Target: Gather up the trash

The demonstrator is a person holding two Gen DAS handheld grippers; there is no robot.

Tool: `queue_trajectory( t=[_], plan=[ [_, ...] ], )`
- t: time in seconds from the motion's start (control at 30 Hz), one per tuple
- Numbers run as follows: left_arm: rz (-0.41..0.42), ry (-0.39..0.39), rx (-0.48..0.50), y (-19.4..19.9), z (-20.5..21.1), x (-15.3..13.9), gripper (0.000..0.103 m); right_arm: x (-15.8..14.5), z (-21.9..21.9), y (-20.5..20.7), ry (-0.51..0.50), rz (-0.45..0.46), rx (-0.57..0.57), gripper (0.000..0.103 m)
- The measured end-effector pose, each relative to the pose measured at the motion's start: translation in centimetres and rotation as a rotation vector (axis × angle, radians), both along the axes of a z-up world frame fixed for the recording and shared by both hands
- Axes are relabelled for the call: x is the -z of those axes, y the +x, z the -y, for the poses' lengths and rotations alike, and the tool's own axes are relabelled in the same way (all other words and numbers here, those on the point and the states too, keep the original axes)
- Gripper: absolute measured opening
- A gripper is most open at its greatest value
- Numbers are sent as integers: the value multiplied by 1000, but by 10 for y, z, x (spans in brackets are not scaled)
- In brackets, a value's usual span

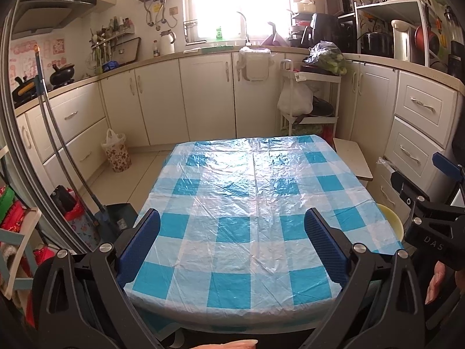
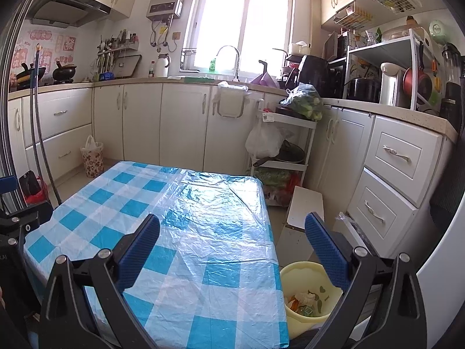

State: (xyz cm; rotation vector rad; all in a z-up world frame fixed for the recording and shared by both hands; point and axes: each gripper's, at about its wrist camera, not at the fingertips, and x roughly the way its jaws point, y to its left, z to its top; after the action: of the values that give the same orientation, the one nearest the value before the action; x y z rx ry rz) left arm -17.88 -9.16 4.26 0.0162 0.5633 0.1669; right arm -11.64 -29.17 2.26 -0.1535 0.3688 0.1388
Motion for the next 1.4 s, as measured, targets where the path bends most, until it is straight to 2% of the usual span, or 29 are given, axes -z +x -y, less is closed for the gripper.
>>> queue_trajectory(
  t=[1.4],
  plan=[
    [-9,-9,-18,0,-2,9,96,2,-4,2,-22,-2,-6,96]
  ],
)
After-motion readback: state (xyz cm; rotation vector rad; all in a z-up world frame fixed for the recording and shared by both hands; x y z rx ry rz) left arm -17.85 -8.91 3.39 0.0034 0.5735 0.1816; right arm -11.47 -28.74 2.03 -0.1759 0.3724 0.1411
